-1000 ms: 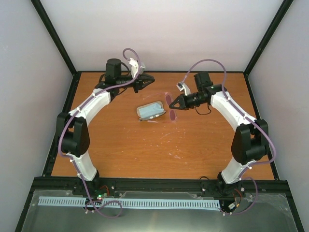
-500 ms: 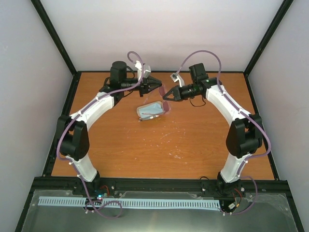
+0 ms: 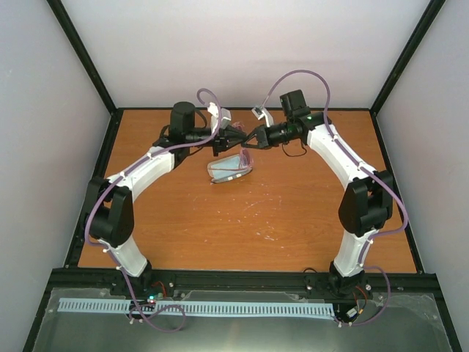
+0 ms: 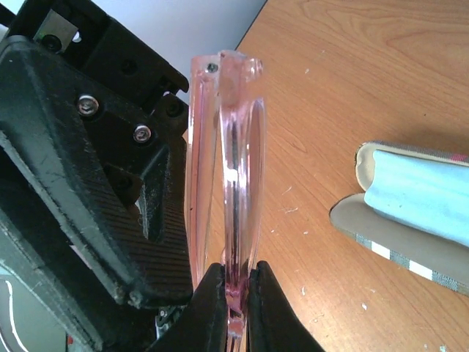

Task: Organize the sunglasses
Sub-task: Fold the sunglasses.

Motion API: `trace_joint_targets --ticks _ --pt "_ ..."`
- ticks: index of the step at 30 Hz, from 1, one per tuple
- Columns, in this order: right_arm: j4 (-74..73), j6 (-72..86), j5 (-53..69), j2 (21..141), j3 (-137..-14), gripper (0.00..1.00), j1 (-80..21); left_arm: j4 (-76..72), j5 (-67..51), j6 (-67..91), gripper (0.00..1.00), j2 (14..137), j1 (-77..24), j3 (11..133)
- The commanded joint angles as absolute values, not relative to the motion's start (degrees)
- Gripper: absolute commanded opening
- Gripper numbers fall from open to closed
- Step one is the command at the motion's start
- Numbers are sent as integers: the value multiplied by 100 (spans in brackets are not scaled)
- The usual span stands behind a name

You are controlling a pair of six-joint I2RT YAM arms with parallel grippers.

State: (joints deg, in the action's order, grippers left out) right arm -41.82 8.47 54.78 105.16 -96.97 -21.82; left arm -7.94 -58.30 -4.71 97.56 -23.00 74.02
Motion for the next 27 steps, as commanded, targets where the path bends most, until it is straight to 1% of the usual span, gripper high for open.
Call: trace_joint_targets --ticks 1,4,6,7,9,12,14,16,18,21,27 --pt "-4437 638 5772 10339 -9914 3 -2250 -607 -5571 -664 14 9738 -2353 7376" --pt "-4288 639 5541 10228 -9416 3 -2154 -465 -4959 -740 20 9651 -2287 7679" --pt "-3967 788 5540 10133 -9013 3 -2050 -506 -4515 -808 23 9614 -2007 7963" --pt "-3826 853 5495 10097 -8841 3 -2014 -543 -4389 -782 24 9646 -1805 8140" --pt "-3730 943 5197 10065 -8671 3 -1947 -534 -4539 -682 24 9757 -1329 8591" --pt "-3612 1188 4748 10175 -8677 3 -1779 -312 -5286 -822 9 9740 -822 9011" --pt "-3487 1484 4578 10435 -8897 3 -1669 183 -5889 -1399 2 9557 -789 9084" --pt "-3248 1779 4704 10689 -9207 3 -1623 604 -6589 -1795 1 9269 -845 8911" --pt "-3130 2066 4954 11009 -9644 3 -1626 1147 -6946 -2308 1 8869 -1020 8619" --pt "-3094 2318 5184 11464 -10351 3 -1639 1832 -6958 -3044 1 8364 -1438 8123" --pt "-2870 2670 5661 12143 -11250 3 -1683 1905 -7038 -3503 1 7619 -1933 7192"
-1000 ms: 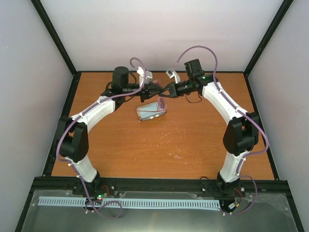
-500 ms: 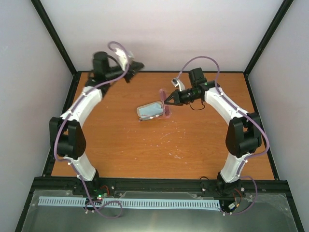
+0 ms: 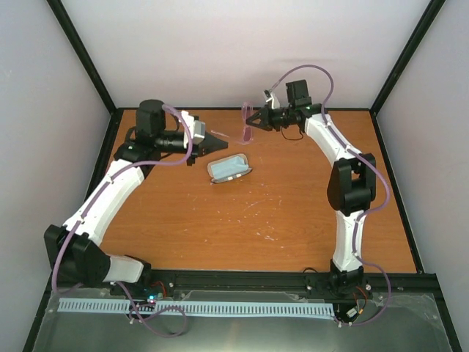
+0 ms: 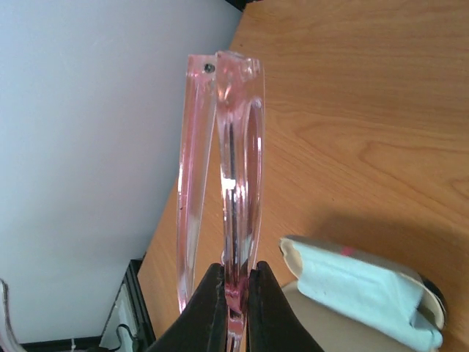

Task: Organize the sunglasses
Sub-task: Fold the sunglasses.

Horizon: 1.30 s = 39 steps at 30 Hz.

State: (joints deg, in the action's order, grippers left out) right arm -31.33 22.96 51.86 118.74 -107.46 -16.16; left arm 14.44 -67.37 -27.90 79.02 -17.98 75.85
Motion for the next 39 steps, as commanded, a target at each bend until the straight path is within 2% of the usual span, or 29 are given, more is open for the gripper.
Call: trace_joint_targets --ticks 1,7,16,20,29,31,35,37,39 --pt "-2905 2661 5751 12214 -11364 3 -1718 1985 -7053 -3556 1 7596 -1961 7117" --pt "-3715 1916 6358 12126 -11715 3 -2102 1883 -7021 -3419 2 7792 -1992 6985" --pt "-4626 1149 6721 11450 -11107 3 -2654 1579 -6816 -3334 3 8256 -1986 7284" --pt "-4554 1134 6872 10963 -10584 3 -2681 1579 -6674 -3356 3 8357 -1988 7255" --pt "-4829 1079 7234 10501 -10525 3 -2689 1353 -6521 -3222 4 8537 -1990 7102" --pt "-5213 761 6827 10492 -10496 3 -2685 1270 -6344 -2994 9 8534 -1975 7194" --pt "-5618 320 6479 10631 -10155 3 -2567 991 -6437 -2280 37 8378 -1644 7528" --pt "-5993 -18 6251 10778 -10168 3 -2537 722 -6541 -1850 43 8277 -1347 7711" --pt "-6652 -449 5477 11052 -10602 3 -2540 813 -6463 -1761 44 8209 -1087 7872"
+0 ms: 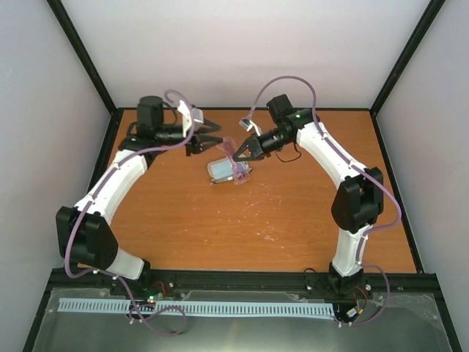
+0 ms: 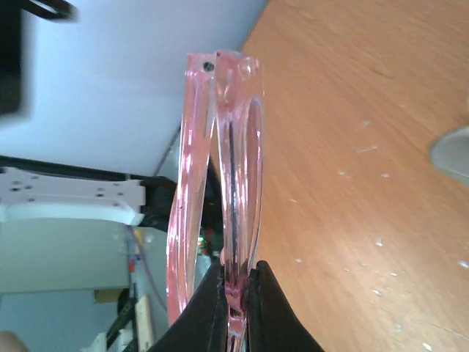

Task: Organize the sunglasses
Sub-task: Fold the sunglasses, then place the sunglasses in the sunglasses case.

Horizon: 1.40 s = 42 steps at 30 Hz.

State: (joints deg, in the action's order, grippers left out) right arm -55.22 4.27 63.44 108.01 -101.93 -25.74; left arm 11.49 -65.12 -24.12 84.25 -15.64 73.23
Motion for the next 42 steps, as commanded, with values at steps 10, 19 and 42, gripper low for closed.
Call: trace_joint_targets --ticks 10,19,42 --pt "-5942 -1812 789 11004 -10983 3 -3070 1625 -5338 -3236 38 8286 -612 7476" --pt "-5810 -3411 257 11895 -11877 3 -3513 1712 -5194 -3527 34 8715 -148 7388" --pt "-5318 -6208 276 12042 -10702 3 -3919 1839 -5160 -3500 33 8781 92 7019"
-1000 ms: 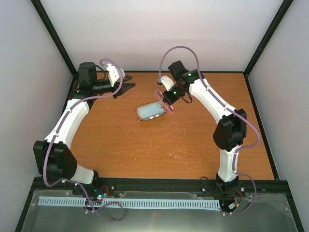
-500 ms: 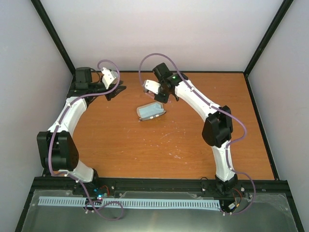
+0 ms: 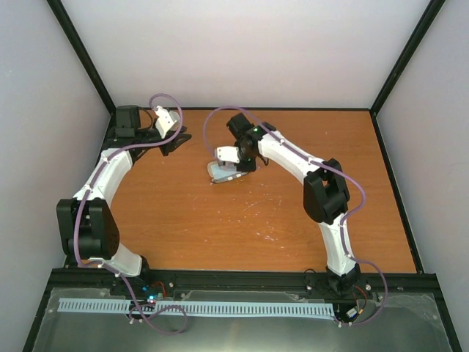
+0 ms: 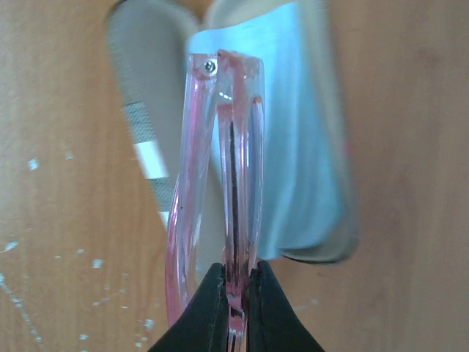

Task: Organize the sunglasses
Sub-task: Place the sunglasses in the sunglasses case.

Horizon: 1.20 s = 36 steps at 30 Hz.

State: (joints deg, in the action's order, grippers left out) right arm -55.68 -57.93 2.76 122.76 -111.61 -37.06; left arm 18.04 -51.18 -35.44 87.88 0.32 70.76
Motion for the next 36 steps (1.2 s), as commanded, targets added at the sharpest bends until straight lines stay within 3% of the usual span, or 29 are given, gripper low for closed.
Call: trace_joint_targets --ticks 1,24,36 --pt "-5184 -6217 276 12045 -10626 3 -3946 1840 -5149 -3490 33 8786 88 7007" --pt "-3506 -7071 -699 11810 -10096 3 -4122 1616 -5157 -3290 33 8752 88 6873" --pt "-3463 -7474 -225 12022 -10239 3 -4130 1572 -5124 -3339 33 8754 88 6821"
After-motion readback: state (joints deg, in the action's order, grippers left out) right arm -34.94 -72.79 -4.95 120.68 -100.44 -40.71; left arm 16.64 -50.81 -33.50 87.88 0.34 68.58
